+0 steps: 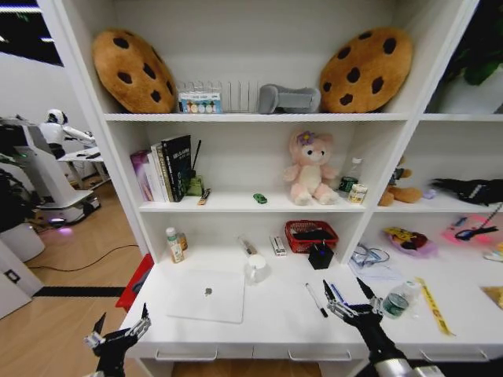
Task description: Organize the objects on the table.
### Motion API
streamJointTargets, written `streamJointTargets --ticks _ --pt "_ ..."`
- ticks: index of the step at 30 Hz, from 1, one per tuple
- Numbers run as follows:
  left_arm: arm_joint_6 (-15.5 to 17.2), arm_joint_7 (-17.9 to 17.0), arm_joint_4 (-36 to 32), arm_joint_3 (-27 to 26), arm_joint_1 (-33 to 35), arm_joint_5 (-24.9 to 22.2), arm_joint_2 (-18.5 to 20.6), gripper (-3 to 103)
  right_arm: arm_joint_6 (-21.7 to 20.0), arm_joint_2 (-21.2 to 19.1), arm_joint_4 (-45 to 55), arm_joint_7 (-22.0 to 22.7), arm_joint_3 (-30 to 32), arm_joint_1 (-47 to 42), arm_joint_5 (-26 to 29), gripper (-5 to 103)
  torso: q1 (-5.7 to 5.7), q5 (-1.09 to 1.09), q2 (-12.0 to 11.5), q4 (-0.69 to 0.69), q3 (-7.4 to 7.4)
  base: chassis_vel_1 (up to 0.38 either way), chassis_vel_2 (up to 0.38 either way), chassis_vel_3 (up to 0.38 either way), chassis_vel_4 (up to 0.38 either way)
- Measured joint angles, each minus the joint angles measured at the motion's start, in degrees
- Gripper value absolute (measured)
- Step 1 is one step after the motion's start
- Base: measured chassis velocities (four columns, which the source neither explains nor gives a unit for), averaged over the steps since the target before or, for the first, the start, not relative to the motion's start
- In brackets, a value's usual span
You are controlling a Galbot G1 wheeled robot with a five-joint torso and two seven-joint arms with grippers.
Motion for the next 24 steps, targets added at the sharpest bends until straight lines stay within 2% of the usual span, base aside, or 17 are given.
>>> streamJointTargets --ticks 2,3,8,18,24 --pt "0.04 -0.02 0.0 -0.14 -0.01 -0.16 0.05 100 -0.03 0.0 -0.08 0.08 -0.08 0.17 -0.09 100 -0.01 -0.02 0.01 -0.01 0.0 0.247 -0.15 -0.205 0.167" --pt "0.06 -0.07 -0.01 -0.33 0.02 -0.28 0.12 100 -0.57 -0.02 -0.08 -0.19 -0.14 0.18 -0.49 100 -0.06 -0.01 0.05 -0.05 -0.03 0.16 -0.102 -0.101 0.125" --pt "0.09 -0.11 -0.05 -0.34 0.13 -0.28 0.02 100 -1.32 0.05 0.07 -0.29 -0.71 0.27 -0.55 100 -0.03 -0.01 0.02 -0.01 -0.01 0.054 -0.062 -0.068 0.079" --pt "0.09 -0.12 0.1 -0.23 0.1 -0.11 -0.32 100 -0.87 0.05 -0.72 -0.34 -1.4 0.68 0.28 100 0.07 -0.03 -0.03 -0.03 0.02 -0.098 -0.008 0.09 0.007" --pt "0.09 -0.12 0.39 -0.2 0.12 0.05 -0.53 100 -2.47 -1.89 -1.63 0.41 -3.15 5.51 1.94 100 0.01 -0.01 0.0 0.0 0.0 -0.111 -0.183 0.143 0.16"
